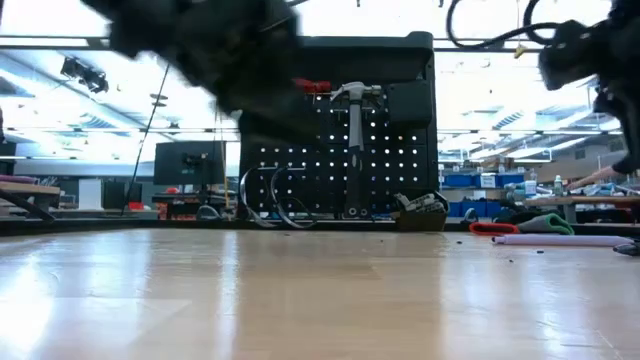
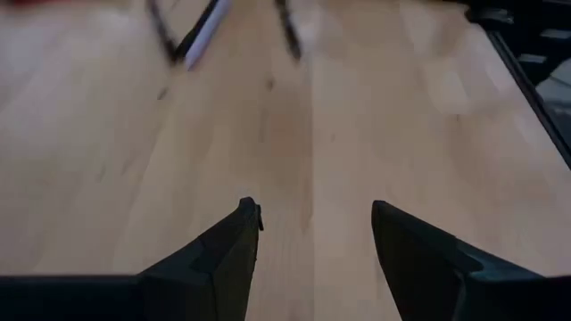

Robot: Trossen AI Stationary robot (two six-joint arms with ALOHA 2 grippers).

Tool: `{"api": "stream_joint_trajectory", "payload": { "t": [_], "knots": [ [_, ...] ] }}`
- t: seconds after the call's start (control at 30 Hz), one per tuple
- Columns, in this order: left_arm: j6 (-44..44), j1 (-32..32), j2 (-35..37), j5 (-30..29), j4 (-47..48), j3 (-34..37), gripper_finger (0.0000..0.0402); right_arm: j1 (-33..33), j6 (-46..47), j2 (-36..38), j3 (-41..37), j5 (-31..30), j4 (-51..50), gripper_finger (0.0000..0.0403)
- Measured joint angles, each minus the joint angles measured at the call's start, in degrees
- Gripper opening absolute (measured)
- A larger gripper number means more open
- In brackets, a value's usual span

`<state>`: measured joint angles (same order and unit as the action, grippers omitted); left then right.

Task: Hang tools onto peg board
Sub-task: Put the black pen into the top basket of the peg board

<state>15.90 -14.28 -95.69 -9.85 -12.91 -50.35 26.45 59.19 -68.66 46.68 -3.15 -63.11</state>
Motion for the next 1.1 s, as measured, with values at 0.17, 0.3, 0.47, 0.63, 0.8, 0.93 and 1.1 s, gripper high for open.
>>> {"api": "stream_joint_trajectory", "payload": {
  "t": [0.17,0.3,0.47,0.63,0.8,0.93,1.1],
  "knots": [
    [-6.55,3.99,-9.71,7.15,1.27,-12.60,0.0218,5.14,5.03,0.00,0.04,0.25,-1.48,0.0115],
    [-6.84,7.39,-16.42,14.72,2.15,-19.97,0.0218,9.89,12.00,0.04,0.04,-1.47,-3.94,0.0117],
    [-6.86,10.04,-22.71,19.39,2.05,-26.56,0.0218,16.13,19.46,0.04,0.07,-3.73,-4.16,0.0117],
    [-8.21,10.23,-26.39,19.59,2.15,-30.75,0.0218,20.47,23.35,0.06,0.07,-5.49,-4.41,0.0118],
    [-9.47,10.03,-28.41,19.65,2.04,-35.90,0.0218,20.96,23.62,0.04,0.04,-7.12,-4.64,0.0117],
    [-9.47,9.72,-29.19,19.61,1.76,-38.46,0.0218,18.92,26.95,-0.62,0.04,-7.35,-3.60,0.0118],
    [-8.30,9.28,-30.20,19.60,0.79,-39.52,0.0218,19.04,30.60,-1.49,0.82,-10.66,-1.77,0.0116]
  ]
}}
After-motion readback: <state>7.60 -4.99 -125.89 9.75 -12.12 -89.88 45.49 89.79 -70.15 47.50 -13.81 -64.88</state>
